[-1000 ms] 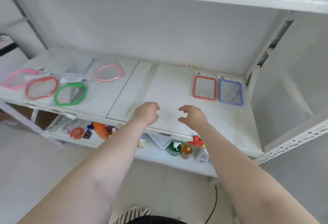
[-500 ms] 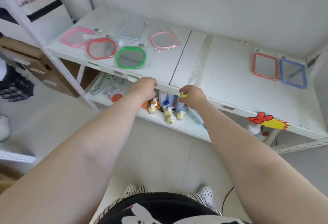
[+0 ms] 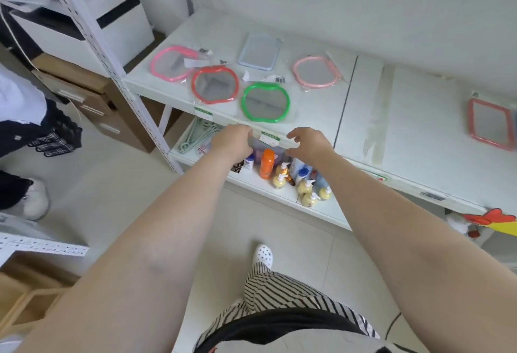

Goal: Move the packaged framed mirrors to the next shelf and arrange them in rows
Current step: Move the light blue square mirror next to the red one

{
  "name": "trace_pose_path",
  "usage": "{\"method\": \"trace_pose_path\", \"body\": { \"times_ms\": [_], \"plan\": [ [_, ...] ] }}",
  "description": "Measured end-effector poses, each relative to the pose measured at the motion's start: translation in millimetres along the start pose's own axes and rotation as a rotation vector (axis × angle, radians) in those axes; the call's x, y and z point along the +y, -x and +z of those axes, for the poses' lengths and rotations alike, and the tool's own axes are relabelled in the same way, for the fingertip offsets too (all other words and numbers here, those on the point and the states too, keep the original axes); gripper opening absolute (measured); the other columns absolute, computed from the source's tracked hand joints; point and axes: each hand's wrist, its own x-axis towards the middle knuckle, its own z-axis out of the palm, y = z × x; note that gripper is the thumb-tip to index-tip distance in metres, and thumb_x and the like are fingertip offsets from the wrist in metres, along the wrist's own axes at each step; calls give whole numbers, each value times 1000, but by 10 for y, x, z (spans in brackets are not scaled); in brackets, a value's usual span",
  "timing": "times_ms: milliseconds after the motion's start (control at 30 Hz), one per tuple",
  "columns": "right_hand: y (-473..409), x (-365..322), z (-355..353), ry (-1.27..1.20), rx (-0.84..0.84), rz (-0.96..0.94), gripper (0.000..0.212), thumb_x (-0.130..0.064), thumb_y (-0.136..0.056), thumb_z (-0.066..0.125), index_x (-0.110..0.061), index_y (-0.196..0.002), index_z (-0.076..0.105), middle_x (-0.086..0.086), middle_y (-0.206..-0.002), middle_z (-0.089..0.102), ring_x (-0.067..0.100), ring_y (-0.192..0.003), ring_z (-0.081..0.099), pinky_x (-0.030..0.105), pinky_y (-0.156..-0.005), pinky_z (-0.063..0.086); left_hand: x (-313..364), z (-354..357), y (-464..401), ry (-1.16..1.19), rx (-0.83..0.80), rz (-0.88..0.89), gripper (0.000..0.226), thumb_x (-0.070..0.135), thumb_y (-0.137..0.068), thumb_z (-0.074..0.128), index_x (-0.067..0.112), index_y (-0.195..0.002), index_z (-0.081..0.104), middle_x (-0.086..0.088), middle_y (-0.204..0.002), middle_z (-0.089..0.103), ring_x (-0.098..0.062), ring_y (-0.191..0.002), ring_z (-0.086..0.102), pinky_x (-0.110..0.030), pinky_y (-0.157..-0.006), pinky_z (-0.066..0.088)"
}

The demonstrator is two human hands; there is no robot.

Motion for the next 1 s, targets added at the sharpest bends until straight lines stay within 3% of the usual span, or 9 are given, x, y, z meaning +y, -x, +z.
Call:
{"method": "trace_pose_path", "body": {
  "times_ms": [133, 267, 333, 433, 567, 633, 767, 867, 1000],
  "plan": [
    [-495, -293, 6, 13, 11, -47, 45, -27, -82, 69, -26, -126, 58, 1, -124, 60, 20, -107, 59, 32, -91, 49, -262, -194, -414, 6, 12, -30, 43, 16, -84, 59, 21, -126, 57, -4, -128, 62, -27, -121, 56, -36, -98, 47],
    [-999, -616, -71, -16, -5, -43, 44, -27, -84, 69, -22, -126, 57, 3, -122, 59, 22, -90, 59, 37, -89, 52, -414, -419, -863, 17, 9, -31, 49, 16, -85, 61, 23, -133, 53, -3, -134, 58, -25, -124, 54, -36, -100, 46],
    [-1233, -734, -107, -24, -21, -44, 43, -27, -83, 70, -22, -125, 58, 3, -125, 58, 22, -92, 59, 33, -83, 51, -465, -505, -1070, 3, 27, -20, 48, 17, -86, 60, 23, -133, 53, -3, -132, 59, -26, -124, 54, -35, -97, 45],
    [-1518, -837, -153, -26, 0, -37, 45, -27, -81, 72, -24, -125, 59, 2, -126, 58, 21, -110, 59, 26, -80, 44, -525, -635, -1352, -26, 27, 11, 36, 16, -87, 58, 19, -123, 61, -6, -122, 64, -29, -117, 57, -34, -90, 46],
    [-1806, -901, -188, -20, 37, 9, 48, -27, -81, 71, -24, -127, 58, 1, -132, 56, 20, -119, 55, 31, -97, 45, -554, -782, -1714, -86, 59, 89, 22, 15, -85, 52, 15, -99, 68, -7, -104, 70, -30, -101, 64, -33, -84, 50],
    [-1945, -930, -181, -38, 67, 47, 47, -26, -81, 72, -24, -126, 59, 1, -130, 57, 20, -118, 56, 30, -96, 45, -614, -858, -1907, -140, 81, 103, 24, 18, -83, 47, 16, -94, 68, -4, -103, 72, -29, -95, 67, -30, -80, 49],
    [-2195, -1033, -190, -116, 151, 173, 46, -25, -80, 73, -23, -123, 59, 2, -122, 62, 21, -107, 61, 28, -87, 45, -811, -1007, -2380, -63, -14, 136, 38, 10, -82, 52, 19, -117, 62, -5, -122, 65, -30, -114, 61, -35, -93, 48],
    [-2334, -1153, -196, -167, 218, 273, 44, -24, -80, 73, -21, -122, 61, 4, -116, 63, 24, -109, 60, 30, -90, 46, -945, -1154, -2710, -20, -44, 193, 36, 14, -84, 53, 15, -119, 60, -7, -122, 64, -29, -116, 59, -35, -94, 49],
    [-2485, -1309, -189, -253, 300, 378, 43, -21, -81, 73, -18, -122, 62, 8, -113, 64, 25, -107, 61, 26, -83, 43, -1106, -1300, -3104, 67, -85, 212, 36, 16, -87, 56, 7, -122, 57, -13, -124, 63, -30, -116, 57, -34, -93, 46]
  ]
}}
